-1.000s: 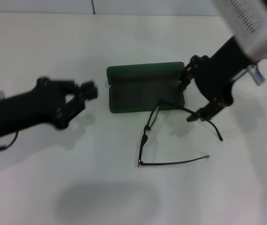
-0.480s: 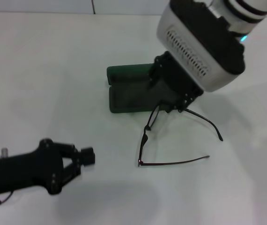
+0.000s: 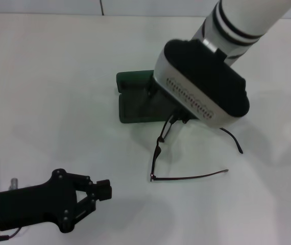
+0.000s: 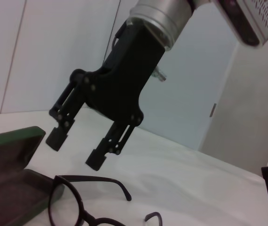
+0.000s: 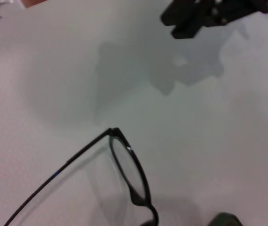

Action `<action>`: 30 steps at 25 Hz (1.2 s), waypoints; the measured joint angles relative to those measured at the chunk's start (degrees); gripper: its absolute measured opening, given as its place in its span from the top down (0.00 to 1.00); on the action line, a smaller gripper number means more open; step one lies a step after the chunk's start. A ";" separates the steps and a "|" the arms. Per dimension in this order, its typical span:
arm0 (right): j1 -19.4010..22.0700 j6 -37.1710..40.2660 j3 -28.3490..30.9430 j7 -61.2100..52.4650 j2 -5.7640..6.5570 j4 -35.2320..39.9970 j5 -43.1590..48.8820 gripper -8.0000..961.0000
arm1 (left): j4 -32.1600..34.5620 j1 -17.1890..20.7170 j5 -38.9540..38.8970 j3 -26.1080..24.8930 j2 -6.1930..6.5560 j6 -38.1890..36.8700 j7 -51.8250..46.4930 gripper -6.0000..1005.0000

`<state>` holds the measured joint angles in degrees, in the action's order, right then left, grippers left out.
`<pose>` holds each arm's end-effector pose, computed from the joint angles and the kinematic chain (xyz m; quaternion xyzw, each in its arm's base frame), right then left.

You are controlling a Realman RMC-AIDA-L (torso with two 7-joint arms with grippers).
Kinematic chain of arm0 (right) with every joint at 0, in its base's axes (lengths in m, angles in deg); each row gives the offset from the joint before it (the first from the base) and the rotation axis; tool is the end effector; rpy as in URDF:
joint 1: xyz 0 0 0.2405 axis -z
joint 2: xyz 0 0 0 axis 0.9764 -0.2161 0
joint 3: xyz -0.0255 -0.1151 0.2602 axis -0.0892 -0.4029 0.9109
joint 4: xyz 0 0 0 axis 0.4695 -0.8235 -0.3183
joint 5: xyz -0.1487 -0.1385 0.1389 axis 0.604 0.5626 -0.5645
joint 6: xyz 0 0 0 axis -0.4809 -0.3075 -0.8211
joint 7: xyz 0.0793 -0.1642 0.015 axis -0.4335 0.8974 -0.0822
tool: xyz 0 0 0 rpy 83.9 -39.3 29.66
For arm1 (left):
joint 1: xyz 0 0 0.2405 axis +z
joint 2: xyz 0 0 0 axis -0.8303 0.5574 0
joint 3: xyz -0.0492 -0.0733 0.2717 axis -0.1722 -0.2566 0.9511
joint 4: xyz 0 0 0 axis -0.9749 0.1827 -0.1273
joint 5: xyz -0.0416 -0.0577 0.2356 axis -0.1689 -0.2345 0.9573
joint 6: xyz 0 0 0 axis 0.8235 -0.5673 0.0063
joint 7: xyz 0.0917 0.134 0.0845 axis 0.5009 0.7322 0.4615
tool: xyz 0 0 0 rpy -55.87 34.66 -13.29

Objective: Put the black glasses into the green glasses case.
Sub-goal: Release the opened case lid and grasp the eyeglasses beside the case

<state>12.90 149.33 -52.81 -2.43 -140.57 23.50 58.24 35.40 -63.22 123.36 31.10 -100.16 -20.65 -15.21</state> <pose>0.0258 0.4282 -0.1499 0.8318 0.5146 0.2059 0.0302 -0.3505 0.2344 -0.0589 -0.9215 -0.2172 -0.3074 0.0953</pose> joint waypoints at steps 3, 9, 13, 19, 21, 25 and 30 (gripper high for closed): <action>-0.07 -1.09 -2.53 0.30 0.00 -0.11 -0.86 0.34 | -1.58 -0.28 0.02 -0.08 -0.02 -0.02 0.92 0.92; 0.38 -2.53 -6.17 0.98 0.00 -0.19 -2.40 0.34 | -1.99 0.09 0.04 -0.21 -0.09 -0.05 2.24 0.92; 0.40 -2.77 -7.85 1.22 0.00 -0.30 -4.13 0.34 | -2.14 0.21 0.04 -0.29 -0.14 -0.06 2.42 0.92; 0.41 -4.80 -12.62 1.11 0.01 -1.93 -5.75 0.37 | -4.01 0.09 0.04 -0.38 -0.23 -0.06 4.15 0.92; 0.50 -4.91 -13.58 0.80 0.00 -2.13 -5.77 0.37 | -4.35 0.11 0.04 -0.39 -0.23 -0.06 4.47 0.92; 0.60 -4.90 -13.90 0.62 0.00 -2.61 -5.76 0.39 | -4.39 0.24 0.04 -0.40 -0.23 -0.03 4.62 0.93; 0.63 -4.91 -13.91 0.32 0.00 -2.93 -5.38 0.40 | -4.45 0.23 0.00 -0.40 -0.23 0.32 4.64 0.93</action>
<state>13.53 144.42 -66.72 -2.11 -140.56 20.57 52.86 30.95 -62.99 123.35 30.70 -100.39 -20.33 -10.57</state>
